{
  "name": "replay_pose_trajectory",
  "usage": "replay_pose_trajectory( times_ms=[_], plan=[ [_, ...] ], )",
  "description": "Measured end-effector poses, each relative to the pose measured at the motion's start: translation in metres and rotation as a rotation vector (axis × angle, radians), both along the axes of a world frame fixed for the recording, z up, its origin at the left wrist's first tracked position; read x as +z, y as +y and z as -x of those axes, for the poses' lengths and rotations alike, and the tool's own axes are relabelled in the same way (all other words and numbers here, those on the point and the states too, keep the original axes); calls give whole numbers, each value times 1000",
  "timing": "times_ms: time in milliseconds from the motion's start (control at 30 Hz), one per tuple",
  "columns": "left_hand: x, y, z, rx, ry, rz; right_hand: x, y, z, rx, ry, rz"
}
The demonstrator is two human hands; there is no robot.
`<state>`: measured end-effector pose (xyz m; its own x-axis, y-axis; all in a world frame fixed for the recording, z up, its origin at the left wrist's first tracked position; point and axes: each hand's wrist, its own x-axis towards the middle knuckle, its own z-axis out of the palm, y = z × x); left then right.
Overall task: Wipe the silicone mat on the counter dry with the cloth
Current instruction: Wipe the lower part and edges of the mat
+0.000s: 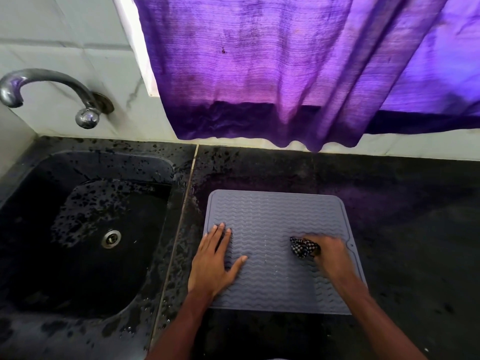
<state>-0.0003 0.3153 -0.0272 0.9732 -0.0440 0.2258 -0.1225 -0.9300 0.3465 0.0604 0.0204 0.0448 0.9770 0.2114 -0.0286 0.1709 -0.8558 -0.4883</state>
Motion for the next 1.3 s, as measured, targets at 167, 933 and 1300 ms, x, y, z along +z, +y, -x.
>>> replay_pose_trajectory(
  times_ms=[167, 933, 1300],
  plan=[
    [0, 0, 1, 4, -3, 10, 9, -11, -7, -13, 51, 1],
    [-6, 1, 0, -7, -48, 14, -1, -78, 5, -221, 75, 11],
    [1, 1, 4, 119, -106, 159, -6, -67, 24, -135, -47, -14]
  ],
)
